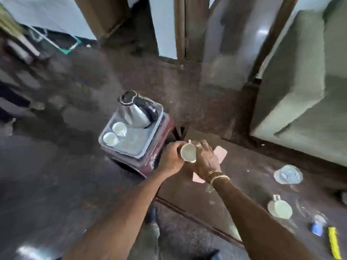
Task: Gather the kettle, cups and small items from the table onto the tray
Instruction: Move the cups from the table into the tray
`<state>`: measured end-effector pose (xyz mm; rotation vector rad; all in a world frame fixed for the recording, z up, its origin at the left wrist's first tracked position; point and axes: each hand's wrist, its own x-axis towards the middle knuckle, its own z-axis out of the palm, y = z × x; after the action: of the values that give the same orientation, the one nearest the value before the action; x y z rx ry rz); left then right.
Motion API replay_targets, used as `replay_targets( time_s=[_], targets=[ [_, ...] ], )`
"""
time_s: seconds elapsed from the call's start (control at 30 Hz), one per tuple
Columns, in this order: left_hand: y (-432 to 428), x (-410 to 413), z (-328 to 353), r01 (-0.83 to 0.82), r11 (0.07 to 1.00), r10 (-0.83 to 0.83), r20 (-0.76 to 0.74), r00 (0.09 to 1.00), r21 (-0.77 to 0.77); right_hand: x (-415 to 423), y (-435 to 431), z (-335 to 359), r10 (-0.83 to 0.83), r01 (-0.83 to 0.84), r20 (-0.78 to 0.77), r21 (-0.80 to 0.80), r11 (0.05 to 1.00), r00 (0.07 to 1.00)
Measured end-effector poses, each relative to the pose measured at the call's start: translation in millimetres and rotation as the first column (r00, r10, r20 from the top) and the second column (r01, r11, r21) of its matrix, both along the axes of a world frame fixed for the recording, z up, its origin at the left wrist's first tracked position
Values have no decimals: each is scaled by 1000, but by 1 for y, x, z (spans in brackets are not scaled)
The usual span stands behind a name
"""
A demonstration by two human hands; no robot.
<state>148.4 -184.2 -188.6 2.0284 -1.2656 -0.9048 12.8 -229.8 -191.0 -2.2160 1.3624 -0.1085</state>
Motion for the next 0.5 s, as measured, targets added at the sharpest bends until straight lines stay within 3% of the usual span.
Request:
replay_targets(
  time_s=[0.27, 0.37, 0.5],
  targets=[
    [35, 174, -2, -201, 976, 199, 35, 979, 78, 185, 19, -6, 178, -178, 1, -3, 984, 984],
    [33, 222, -19, -240, 959, 236, 40, 971, 148, 239, 15, -19, 168, -168, 26, 14, 986, 985],
    [17, 264, -52, -278, 944, 284, -6, 959, 177, 294, -3, -45, 226, -224, -89, 30, 974, 970]
  ],
)
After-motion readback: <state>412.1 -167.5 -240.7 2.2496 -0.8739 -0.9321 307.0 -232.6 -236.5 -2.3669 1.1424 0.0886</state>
